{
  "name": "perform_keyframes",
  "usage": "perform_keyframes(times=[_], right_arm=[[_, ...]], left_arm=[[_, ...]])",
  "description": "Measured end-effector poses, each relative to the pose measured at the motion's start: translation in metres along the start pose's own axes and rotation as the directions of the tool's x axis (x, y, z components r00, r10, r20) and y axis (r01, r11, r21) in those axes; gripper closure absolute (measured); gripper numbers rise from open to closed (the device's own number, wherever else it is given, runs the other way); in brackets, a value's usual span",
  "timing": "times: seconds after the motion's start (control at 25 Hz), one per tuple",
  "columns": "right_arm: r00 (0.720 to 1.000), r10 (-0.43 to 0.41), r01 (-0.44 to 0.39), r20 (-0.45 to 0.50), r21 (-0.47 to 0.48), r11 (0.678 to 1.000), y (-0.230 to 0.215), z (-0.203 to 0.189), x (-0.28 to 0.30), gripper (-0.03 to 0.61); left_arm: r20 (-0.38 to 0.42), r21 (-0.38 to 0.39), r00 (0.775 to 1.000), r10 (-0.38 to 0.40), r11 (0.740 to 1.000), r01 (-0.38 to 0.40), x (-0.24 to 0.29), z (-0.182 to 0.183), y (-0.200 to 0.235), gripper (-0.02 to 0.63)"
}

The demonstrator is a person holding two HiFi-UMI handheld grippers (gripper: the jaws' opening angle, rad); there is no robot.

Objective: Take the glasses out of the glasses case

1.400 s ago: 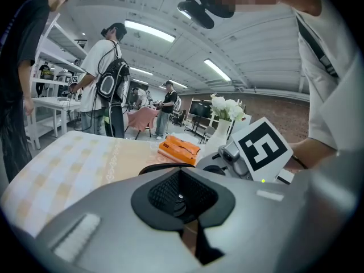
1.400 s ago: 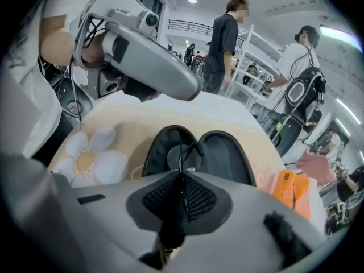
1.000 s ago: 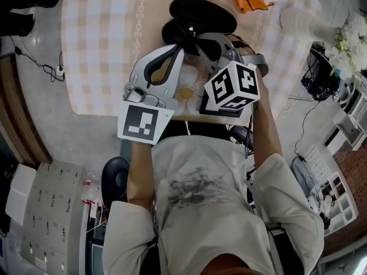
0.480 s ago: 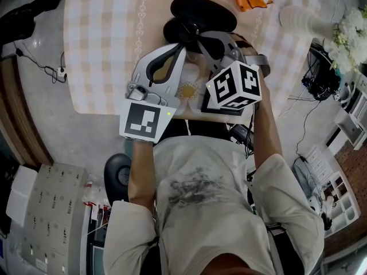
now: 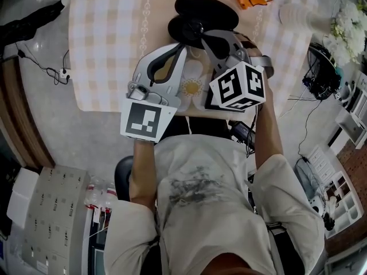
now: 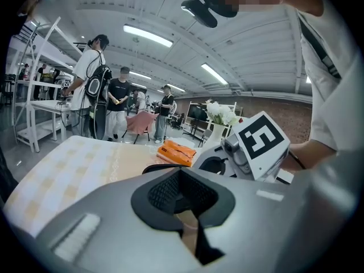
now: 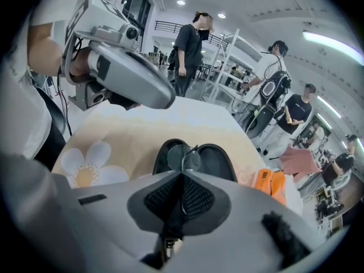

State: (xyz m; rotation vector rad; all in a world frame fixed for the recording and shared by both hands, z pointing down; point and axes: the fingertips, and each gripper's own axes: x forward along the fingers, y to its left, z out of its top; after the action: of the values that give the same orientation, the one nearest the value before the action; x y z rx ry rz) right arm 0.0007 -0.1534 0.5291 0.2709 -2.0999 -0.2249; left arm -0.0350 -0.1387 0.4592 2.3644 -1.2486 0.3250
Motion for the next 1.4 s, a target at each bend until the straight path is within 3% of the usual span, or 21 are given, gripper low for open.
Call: perform_keyframes(times=[0.52,1.4], right_arm=[[0.999,-0.035,0.035,0.022,0.019,0.999,0.027,0.020,-0.012,0.561],[0.996,0.070,-0.070,0.054,0.007,0.998,0.105,0.029,0.011,0.560]], left_arm=[[0.008,0.014,1.000,-0.010,1.000,0.010,-0.027,-0.006,0.001,0.606],[-0.016,0.002,1.000,0.007,1.000,-0.007,-0.064,-0.041,-0.004,0.606]])
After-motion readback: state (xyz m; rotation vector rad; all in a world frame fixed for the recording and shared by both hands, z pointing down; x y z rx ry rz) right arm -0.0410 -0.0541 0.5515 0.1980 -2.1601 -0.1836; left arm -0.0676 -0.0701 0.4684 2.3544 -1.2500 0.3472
